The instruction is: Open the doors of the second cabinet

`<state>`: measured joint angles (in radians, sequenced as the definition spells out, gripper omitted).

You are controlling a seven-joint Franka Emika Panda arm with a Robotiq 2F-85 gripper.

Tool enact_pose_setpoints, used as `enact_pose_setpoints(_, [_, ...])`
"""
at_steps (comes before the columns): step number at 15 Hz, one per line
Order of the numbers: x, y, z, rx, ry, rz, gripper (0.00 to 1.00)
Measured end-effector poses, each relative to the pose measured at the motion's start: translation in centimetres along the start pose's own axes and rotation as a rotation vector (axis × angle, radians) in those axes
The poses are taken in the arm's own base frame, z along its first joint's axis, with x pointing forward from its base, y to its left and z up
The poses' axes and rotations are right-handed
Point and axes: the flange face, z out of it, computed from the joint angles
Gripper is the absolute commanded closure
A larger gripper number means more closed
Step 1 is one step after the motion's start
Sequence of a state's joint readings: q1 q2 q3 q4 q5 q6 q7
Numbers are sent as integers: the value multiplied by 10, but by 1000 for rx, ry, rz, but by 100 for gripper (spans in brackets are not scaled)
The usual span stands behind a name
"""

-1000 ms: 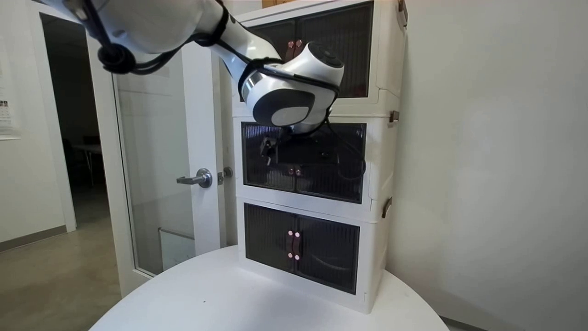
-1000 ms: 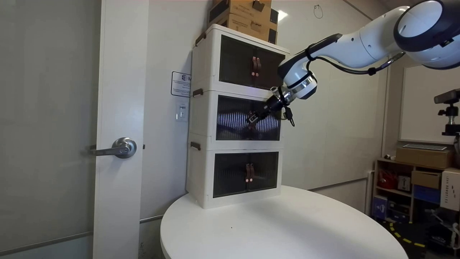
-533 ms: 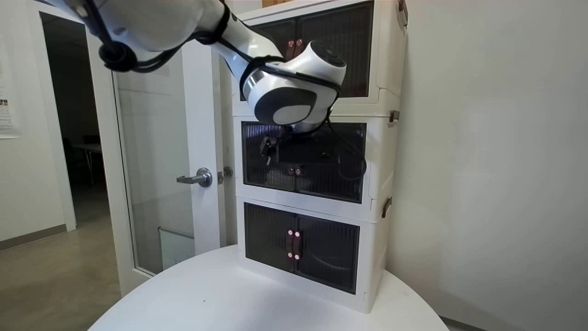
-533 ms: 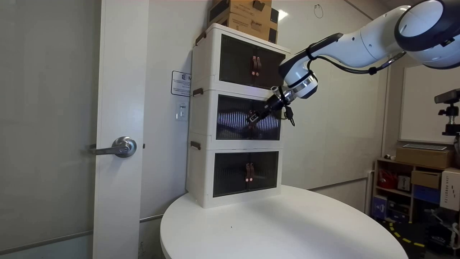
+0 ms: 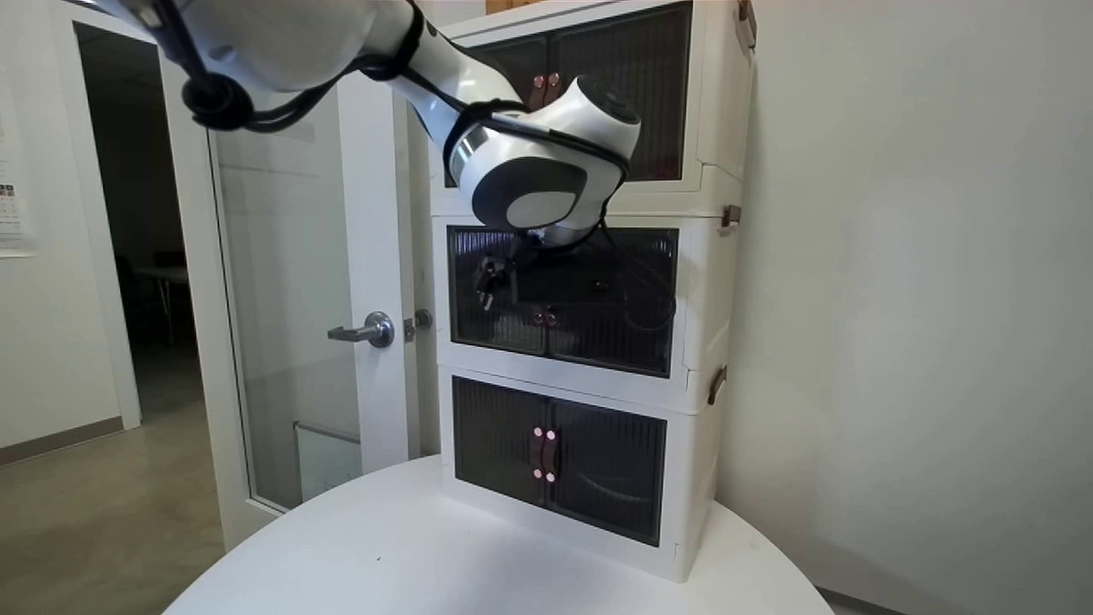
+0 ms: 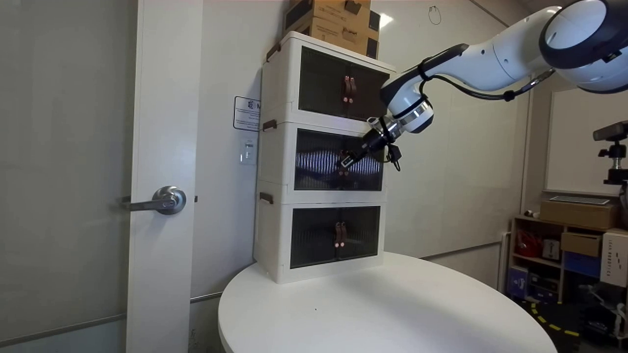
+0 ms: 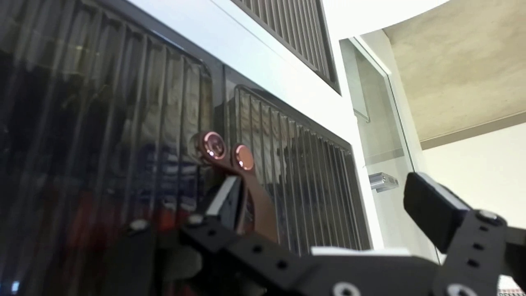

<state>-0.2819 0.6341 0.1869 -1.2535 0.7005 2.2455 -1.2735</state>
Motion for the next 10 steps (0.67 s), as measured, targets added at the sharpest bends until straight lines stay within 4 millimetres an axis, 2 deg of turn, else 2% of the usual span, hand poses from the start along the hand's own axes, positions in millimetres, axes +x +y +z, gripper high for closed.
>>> enact_pose_setpoints(6, [0,-4,-2,1,-11,-34,0])
enact_pose_setpoints(10, [-8,-17,-10,10,-65,-55,0])
